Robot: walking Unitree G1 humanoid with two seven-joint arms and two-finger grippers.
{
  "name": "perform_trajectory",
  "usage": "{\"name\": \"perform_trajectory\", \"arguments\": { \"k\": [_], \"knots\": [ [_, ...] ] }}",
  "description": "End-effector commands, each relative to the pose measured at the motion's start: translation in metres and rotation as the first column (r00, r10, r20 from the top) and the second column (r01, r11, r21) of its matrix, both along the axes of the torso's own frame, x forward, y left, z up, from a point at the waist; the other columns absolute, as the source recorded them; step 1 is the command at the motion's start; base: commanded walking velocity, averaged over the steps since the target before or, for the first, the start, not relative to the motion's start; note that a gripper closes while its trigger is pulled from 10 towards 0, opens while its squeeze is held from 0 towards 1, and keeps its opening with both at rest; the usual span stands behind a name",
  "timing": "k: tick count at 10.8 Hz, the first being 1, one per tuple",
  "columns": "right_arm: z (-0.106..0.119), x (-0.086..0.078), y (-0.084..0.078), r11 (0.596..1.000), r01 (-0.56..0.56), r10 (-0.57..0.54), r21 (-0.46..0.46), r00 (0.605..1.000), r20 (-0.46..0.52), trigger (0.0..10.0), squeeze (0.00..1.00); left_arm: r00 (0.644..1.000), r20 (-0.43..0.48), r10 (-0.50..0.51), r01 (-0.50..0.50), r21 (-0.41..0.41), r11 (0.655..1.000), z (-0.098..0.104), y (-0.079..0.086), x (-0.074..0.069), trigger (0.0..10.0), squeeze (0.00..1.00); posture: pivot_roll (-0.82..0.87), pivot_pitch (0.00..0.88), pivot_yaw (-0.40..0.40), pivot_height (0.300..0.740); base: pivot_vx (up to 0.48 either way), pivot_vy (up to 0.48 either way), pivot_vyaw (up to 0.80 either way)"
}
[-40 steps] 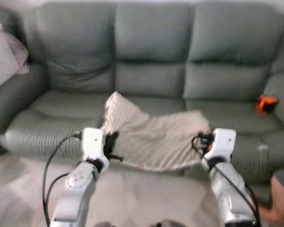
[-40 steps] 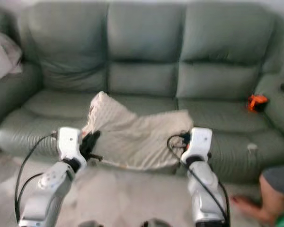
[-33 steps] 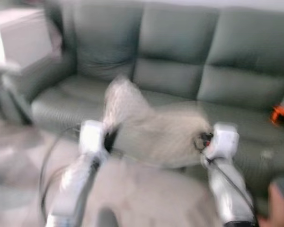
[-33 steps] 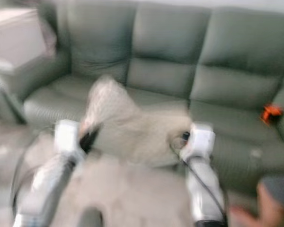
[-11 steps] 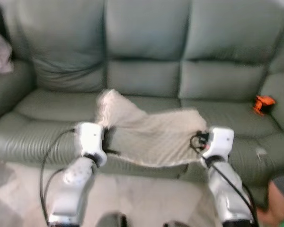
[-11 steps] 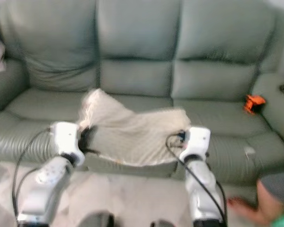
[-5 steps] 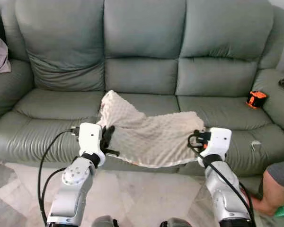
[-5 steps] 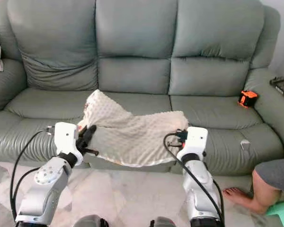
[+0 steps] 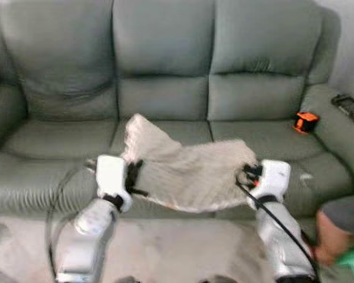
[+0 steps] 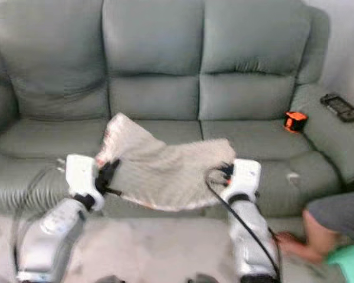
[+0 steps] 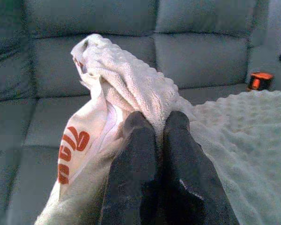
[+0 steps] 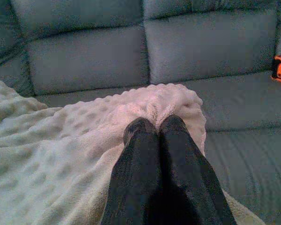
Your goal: Move the pillow to the sofa
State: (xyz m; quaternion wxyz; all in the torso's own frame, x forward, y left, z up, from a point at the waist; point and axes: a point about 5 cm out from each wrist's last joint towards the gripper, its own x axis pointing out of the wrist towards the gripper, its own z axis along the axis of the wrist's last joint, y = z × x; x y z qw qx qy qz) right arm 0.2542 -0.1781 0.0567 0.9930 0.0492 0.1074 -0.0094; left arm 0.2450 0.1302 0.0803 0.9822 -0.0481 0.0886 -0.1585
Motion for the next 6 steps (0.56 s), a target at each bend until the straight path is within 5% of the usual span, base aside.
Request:
{"name": "perform_trajectory", "arguments": {
  "k": [1,6],
  "knots": [
    [0.0104,0.0048,0.0048,1.0,-0.018,0.017,0.005,0.999,0.05,10.0,0.0,0.999,0.039,-0.015,0.015,-0.003,1.0,0.008,0.0002,0.0007,10.0,0.0,0.02,0.0,-0.004,0.74,0.277,0.0,0.0],
    [0.0117,0.0019,0.0065,0.999,-0.043,0.043,-0.001,0.998,0.054,10.0,0.0,0.999,0.035,-0.018,0.018,-0.003,1.0,0.0075,-0.0004,-0.0014,10.0,0.0,0.02,0.0,-0.004,0.74,0.425,0.0,0.0]
  ]
}}
